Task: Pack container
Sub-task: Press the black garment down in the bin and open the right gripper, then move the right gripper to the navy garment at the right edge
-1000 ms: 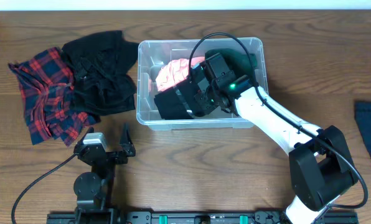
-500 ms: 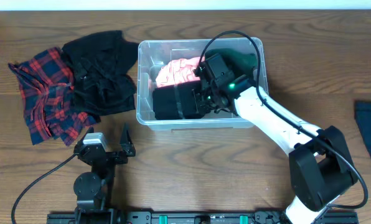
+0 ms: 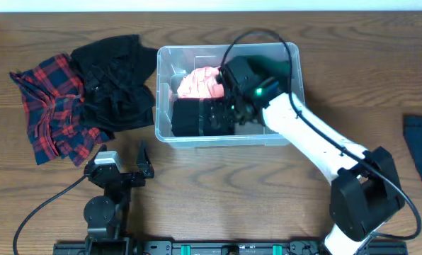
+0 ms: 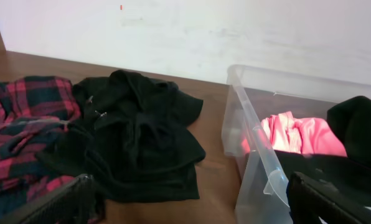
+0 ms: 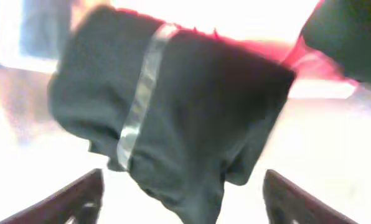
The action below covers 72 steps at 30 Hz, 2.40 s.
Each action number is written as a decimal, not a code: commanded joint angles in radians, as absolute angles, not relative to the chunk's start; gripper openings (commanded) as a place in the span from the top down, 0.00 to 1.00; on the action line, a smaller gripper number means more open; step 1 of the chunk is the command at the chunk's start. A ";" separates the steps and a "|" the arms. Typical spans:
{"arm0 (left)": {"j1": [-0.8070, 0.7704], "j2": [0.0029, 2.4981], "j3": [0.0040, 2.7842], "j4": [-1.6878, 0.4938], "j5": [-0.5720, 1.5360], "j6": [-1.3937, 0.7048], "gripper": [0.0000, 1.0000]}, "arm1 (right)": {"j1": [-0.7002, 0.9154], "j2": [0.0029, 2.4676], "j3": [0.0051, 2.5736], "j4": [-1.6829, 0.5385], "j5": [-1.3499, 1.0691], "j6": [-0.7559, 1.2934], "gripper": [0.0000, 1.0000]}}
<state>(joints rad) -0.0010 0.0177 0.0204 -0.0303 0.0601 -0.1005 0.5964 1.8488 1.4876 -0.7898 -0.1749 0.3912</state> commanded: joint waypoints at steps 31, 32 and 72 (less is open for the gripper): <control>0.004 0.018 0.004 -0.066 0.060 -0.091 0.02 | -0.471 1.773 1.834 -1.502 0.131 0.547 0.01; 0.004 0.018 0.004 -0.066 0.060 -0.091 0.02 | -0.499 1.773 1.824 -1.499 0.143 0.550 0.01; 0.004 0.018 0.004 -0.066 0.060 -0.091 0.02 | -0.893 1.773 1.214 -0.608 0.044 0.123 0.15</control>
